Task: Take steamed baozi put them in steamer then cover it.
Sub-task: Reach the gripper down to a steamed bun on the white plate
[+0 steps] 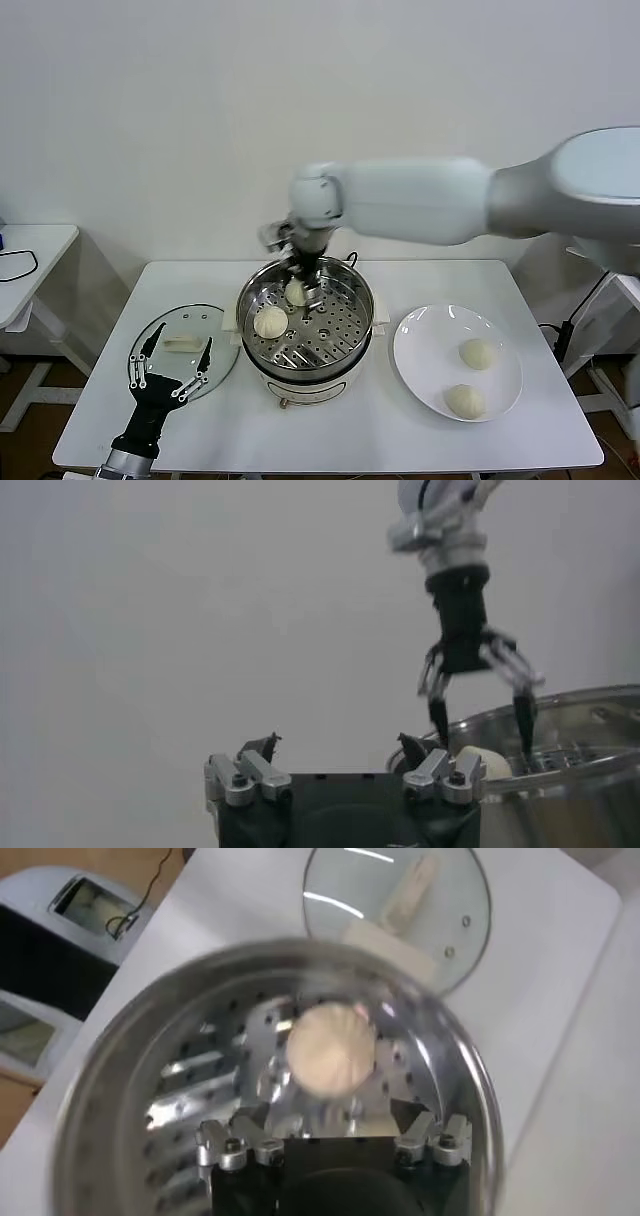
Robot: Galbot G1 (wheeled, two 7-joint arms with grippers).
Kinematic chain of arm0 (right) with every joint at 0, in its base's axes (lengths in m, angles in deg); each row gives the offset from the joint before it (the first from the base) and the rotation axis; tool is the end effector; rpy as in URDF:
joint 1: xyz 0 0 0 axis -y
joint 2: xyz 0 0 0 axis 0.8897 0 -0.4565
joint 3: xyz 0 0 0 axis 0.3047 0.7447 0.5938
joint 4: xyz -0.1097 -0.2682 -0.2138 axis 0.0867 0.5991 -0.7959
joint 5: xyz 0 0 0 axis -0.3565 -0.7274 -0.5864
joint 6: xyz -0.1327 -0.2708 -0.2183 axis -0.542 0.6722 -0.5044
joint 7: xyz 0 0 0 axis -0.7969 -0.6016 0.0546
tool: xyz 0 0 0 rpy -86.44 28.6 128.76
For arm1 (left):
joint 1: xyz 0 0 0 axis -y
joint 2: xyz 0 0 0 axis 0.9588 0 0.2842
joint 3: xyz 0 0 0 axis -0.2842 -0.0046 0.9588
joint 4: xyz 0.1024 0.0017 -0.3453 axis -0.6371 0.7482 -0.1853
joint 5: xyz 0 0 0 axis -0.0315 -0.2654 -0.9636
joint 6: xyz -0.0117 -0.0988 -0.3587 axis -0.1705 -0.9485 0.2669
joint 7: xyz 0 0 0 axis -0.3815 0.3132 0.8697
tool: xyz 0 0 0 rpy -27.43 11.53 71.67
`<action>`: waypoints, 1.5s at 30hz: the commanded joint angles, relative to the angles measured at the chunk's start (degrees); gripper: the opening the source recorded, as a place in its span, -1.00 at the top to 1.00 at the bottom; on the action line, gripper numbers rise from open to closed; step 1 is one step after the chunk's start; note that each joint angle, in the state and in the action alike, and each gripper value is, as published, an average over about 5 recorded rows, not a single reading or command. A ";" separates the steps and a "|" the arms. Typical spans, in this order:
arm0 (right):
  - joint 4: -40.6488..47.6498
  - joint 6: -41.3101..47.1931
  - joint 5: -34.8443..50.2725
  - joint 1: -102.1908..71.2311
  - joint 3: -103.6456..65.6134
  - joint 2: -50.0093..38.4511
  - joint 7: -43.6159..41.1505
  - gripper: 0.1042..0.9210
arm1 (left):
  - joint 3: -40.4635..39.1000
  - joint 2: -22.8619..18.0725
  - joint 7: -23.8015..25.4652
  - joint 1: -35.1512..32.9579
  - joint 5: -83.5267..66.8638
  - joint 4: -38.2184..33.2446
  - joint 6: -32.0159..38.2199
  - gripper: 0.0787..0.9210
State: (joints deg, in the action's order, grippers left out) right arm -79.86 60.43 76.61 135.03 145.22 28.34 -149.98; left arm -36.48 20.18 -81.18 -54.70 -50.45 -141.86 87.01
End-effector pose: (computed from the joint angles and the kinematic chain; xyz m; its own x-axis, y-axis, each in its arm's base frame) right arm 0.5553 0.1470 -0.0060 -0.0605 -0.1744 0.9828 -0.8747 -0.4651 -0.1364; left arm 0.1561 0.0923 -0.3317 -0.9624 0.2051 -0.1781 0.1426 0.9395 0.3114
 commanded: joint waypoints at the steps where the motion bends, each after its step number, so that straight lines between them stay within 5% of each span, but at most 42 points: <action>1: -7.29 -9.00 -10.30 5.28 0.63 -25.97 -10.71 -0.76 | -0.33 -0.18 0.02 0.09 0.35 -0.21 -0.12 -0.77; 14: -8.85 -12.51 -22.59 -16.65 -4.85 -40.82 -13.05 -0.76 | -0.46 -1.35 0.02 -0.01 1.24 -0.35 -0.81 -0.77; 45: -3.09 -12.23 -28.92 -33.90 -15.22 -34.72 -10.88 -0.76 | 0.22 -1.93 -0.22 -0.50 1.62 0.07 -0.86 -0.77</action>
State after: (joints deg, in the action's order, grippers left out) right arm -83.48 48.40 48.85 103.87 131.40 -6.73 -161.13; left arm -36.27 18.33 -81.38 -55.16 -48.87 -141.78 86.06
